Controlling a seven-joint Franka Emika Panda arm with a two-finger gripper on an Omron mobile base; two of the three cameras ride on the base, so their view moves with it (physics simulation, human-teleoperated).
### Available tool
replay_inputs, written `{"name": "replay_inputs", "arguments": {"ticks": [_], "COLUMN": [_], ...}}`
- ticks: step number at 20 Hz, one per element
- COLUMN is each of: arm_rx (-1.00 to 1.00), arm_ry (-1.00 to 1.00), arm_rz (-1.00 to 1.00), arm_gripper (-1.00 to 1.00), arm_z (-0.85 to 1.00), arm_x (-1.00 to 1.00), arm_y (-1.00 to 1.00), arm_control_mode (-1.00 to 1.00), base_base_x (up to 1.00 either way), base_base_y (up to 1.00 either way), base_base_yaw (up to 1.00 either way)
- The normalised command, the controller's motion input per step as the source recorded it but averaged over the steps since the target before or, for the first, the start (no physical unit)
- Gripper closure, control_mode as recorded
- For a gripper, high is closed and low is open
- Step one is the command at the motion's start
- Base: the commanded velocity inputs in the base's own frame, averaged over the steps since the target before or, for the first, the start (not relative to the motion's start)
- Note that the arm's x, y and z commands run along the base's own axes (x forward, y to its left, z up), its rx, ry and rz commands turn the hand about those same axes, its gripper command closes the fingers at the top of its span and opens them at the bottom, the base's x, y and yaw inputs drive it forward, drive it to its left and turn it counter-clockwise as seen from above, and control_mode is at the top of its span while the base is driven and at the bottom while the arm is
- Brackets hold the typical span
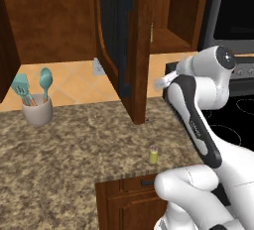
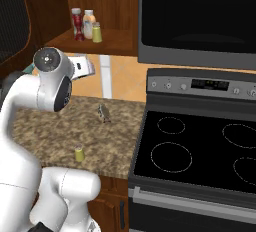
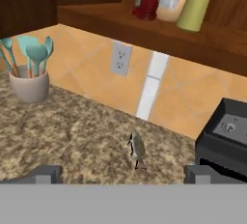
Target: Put the shaker and condiment bottle from the counter next to their counterparts in the cabinet.
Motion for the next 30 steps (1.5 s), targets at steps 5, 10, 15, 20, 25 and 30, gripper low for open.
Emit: {"name": "replay_inputs", "arguments": {"ticks": [5, 10, 15, 20, 25, 30], "arm_rx": [-0.14, -0.09, 0.00, 0.06, 0.00, 0.00], "arm_ry": [0.32, 0.35, 0.22, 0.01, -0.02, -0.04], "arm_rz": [0.05, 0.04, 0.00, 0.00, 0.00, 0.00], "arm_gripper": [-1.00, -1.00, -1.00, -1.00, -1.00, -1.00], "arm_z": [-0.19, -0.03, -0.01, -0.33, -0.72, -0.77], "arm_x": [0.00, 0.00, -0.15, -0.43, -0.45, -0.36], "arm_y": [0.00, 0.00, 0.00, -0.01, 0.00, 0.00], "arm_control_mode": [-1.00, -1.00, -1.00, -1.00, -1.00, -1.00], "base_base_x": [0.00, 0.00, 0.00, 0.00, 0.00, 0.00], "base_base_y": [0.00, 0.00, 0.00, 0.00, 0.00, 0.00], "base_base_yaw": [0.00, 0.00, 0.00, 0.00, 0.00, 0.00]}}
